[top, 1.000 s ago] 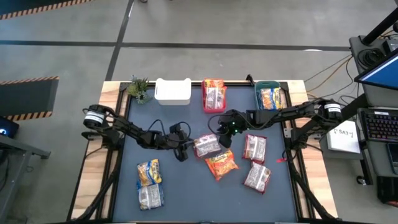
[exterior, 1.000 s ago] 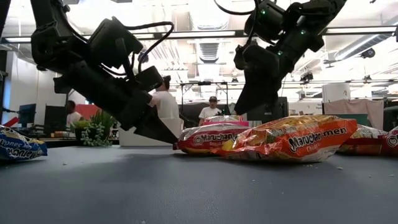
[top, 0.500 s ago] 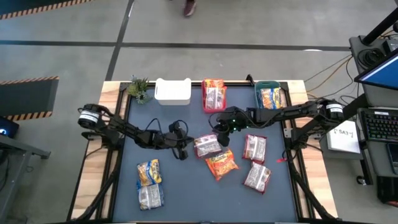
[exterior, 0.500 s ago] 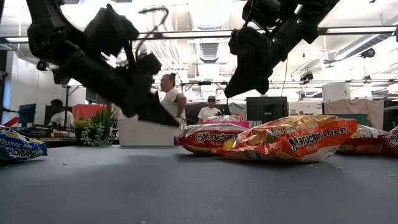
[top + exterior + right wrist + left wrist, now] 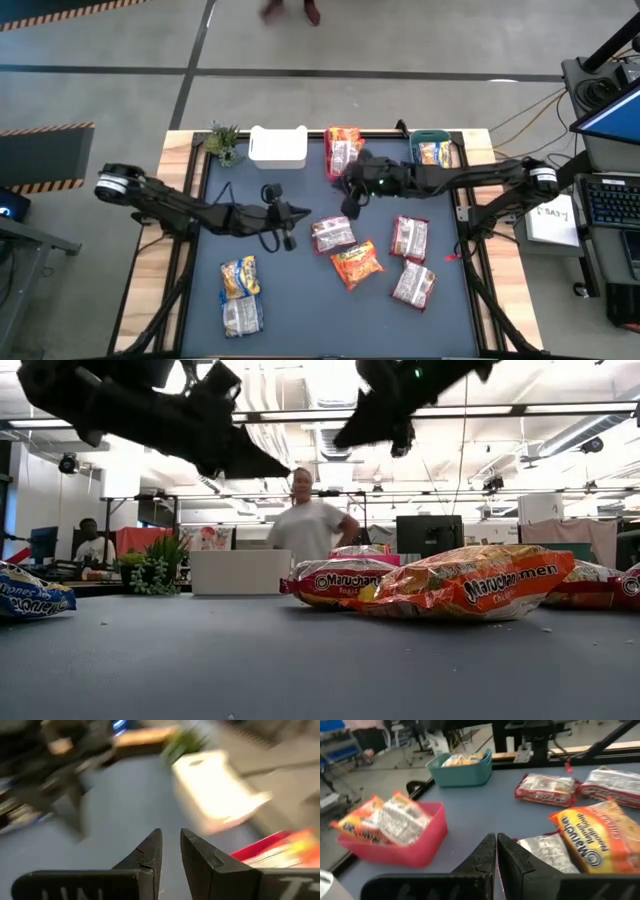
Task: Sort Maruchan noodles
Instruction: Put the top left red noodle pack into the white bin
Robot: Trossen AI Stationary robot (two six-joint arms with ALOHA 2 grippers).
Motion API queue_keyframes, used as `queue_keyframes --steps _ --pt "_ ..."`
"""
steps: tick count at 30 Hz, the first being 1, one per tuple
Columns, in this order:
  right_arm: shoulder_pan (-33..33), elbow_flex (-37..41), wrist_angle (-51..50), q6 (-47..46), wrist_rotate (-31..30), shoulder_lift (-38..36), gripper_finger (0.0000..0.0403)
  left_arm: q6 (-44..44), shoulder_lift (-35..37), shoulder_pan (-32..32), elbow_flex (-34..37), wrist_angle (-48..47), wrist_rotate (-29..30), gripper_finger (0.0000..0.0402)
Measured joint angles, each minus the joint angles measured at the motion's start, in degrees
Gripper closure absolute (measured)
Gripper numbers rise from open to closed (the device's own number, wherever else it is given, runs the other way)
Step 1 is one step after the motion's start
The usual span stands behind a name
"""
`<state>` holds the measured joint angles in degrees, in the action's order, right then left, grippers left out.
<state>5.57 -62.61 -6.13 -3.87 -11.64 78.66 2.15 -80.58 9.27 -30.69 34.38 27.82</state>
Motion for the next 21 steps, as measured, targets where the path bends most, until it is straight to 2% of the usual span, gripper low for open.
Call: queue_keyframes --steps 3,5,11,16,21 --pt "-1.2 -2.1 1.0 5.1 -9.6 -2.0 0.0345 0.6 1.5 0.8 0.1 -0.5 -0.1 0.0402" --pt "-2.2 -2.4 2.4 8.4 -11.3 -3.8 0.0348 0.2 2.0 1.2 0.1 -1.8 -0.1 0.0402" --pt "-5.4 4.3 5.4 8.8 -9.2 -11.7 0.0374 -3.0 2.0 1.8 0.1 -6.0 -0.3 0.0401" --pt "-7.2 12.1 1.9 0.0 -8.5 -17.1 0.0392 -5.8 1.1 1.8 0.1 -7.5 -1.3 0.0401" --pt "-7.7 20.1 0.5 -10.5 -2.7 -17.0 0.0394 -5.9 -1.0 1.8 -0.6 -7.4 -3.2 0.0401"
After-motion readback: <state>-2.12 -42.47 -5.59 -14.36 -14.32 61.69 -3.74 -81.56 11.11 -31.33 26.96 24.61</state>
